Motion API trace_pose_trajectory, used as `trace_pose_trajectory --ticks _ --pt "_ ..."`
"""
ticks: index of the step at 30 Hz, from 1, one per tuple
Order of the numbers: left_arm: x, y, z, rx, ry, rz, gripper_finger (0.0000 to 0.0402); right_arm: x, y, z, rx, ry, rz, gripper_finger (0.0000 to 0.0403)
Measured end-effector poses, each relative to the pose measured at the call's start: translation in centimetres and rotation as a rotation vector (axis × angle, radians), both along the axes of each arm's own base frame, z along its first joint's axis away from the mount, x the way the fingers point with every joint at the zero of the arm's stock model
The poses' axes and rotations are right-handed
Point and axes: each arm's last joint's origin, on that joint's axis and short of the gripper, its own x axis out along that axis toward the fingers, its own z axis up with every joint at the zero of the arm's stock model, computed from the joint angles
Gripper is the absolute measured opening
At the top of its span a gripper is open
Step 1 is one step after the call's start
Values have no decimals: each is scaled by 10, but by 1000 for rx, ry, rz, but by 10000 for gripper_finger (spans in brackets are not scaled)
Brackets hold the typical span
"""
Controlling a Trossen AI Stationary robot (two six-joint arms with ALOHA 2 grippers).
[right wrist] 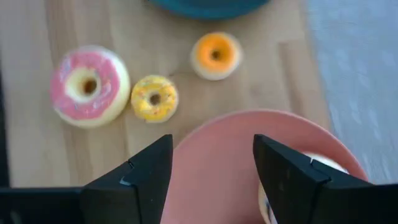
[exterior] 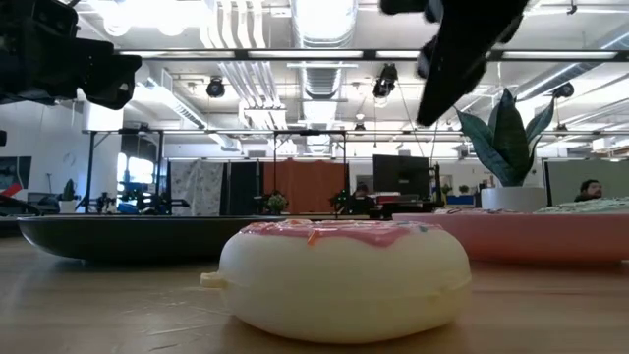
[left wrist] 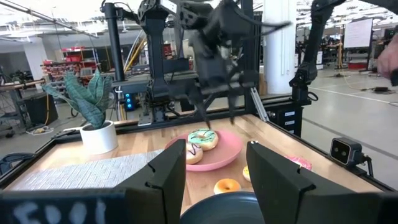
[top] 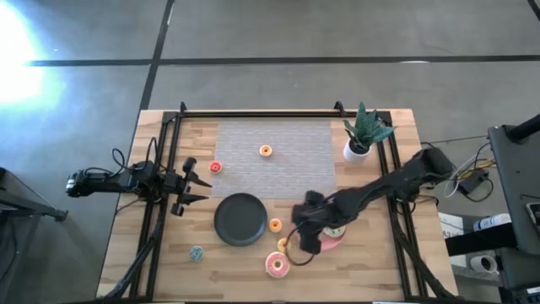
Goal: Pick & Place donuts
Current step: Put the large pink donut on the pink plate
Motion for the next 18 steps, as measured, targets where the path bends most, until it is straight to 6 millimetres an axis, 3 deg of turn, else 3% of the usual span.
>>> trace_pose_trajectory --ticks 9,18 --pt "0 0 0 0 0 0 144 59 26 -23 -123 -13 341 214" --pt "0 0 0 0 0 0 144 63 41 -38 -48 -122 567 215"
